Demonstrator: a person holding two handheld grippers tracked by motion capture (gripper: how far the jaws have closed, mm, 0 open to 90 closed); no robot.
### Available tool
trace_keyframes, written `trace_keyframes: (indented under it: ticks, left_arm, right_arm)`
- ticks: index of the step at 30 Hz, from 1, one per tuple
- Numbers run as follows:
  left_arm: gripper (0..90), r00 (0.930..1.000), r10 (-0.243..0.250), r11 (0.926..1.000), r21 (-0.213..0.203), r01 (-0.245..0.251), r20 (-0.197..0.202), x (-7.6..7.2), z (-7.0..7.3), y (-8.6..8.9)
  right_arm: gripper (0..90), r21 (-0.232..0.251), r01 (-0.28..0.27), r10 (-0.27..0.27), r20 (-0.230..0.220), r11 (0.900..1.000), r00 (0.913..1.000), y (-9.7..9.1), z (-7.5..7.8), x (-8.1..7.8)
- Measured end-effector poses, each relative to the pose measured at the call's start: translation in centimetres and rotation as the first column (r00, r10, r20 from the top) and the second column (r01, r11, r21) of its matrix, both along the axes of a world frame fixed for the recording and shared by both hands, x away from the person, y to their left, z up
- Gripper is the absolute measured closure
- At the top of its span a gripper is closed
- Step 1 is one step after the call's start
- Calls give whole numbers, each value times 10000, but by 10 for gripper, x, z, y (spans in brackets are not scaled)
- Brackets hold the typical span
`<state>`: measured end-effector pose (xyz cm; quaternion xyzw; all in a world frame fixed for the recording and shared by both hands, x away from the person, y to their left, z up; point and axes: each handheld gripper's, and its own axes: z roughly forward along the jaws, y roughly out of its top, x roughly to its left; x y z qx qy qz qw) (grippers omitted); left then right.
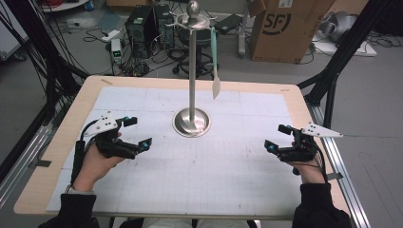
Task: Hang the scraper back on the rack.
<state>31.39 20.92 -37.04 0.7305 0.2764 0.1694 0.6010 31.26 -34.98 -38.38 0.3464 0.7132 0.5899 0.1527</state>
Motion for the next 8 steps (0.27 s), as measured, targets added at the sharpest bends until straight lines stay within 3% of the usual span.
trace_keyframes:
  ticks: [8]
  left_arm:
    - [17, 10000, -60, 10000, -41, 59, -72, 2, -1, -1]
  right_arm:
    - [2, -68, -137, 138, 170, 9999, 9998, 3, 0, 1]
